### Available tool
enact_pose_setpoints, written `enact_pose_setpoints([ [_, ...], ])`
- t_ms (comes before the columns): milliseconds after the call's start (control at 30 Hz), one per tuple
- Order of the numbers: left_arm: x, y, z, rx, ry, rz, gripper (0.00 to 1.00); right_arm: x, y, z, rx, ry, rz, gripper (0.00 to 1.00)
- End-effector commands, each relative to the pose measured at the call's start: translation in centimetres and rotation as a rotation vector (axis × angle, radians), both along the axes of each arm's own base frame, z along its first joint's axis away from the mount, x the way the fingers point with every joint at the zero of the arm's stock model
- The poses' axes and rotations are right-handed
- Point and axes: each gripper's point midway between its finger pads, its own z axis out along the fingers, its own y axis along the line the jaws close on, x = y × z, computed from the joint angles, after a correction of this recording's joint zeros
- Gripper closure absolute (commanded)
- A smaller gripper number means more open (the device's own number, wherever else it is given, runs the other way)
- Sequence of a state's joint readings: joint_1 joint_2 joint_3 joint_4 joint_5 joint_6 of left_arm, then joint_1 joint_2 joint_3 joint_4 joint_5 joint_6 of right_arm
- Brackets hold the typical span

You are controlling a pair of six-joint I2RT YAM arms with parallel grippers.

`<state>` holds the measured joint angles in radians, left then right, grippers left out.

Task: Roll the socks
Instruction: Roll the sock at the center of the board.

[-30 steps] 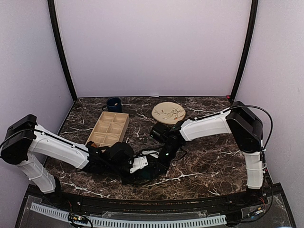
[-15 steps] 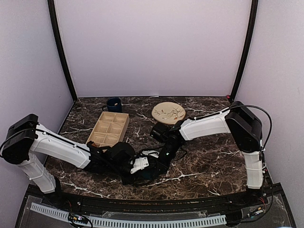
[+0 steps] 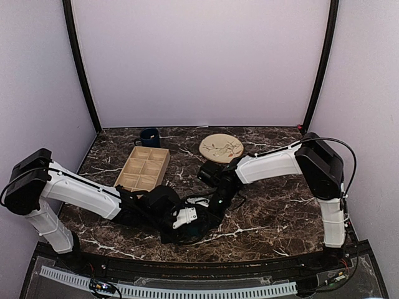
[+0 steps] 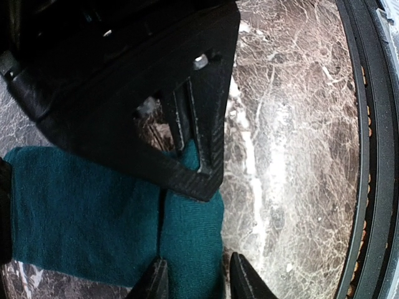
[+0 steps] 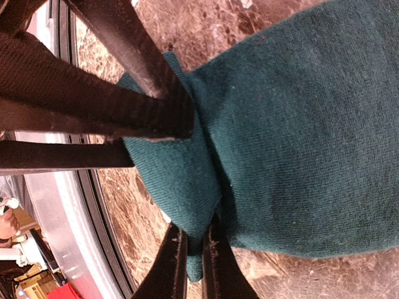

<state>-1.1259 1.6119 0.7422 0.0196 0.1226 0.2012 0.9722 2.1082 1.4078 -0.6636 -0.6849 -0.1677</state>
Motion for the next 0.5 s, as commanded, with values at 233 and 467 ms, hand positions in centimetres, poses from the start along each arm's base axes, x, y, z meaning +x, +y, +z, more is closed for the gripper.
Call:
enact_pose_setpoints([
  [233, 0.2, 0.1, -1.3, 0.054, 0.005, 0.015, 0.77, -0.2, -0.8, -1.2, -0.048, 0.016, 0.003, 1.00],
  [467, -0.2, 0.3, -2.0, 0.066, 0.032, 0.009, 1.00, -0.2, -0.8, -1.1, -0.047, 0.014, 0.002, 1.00],
])
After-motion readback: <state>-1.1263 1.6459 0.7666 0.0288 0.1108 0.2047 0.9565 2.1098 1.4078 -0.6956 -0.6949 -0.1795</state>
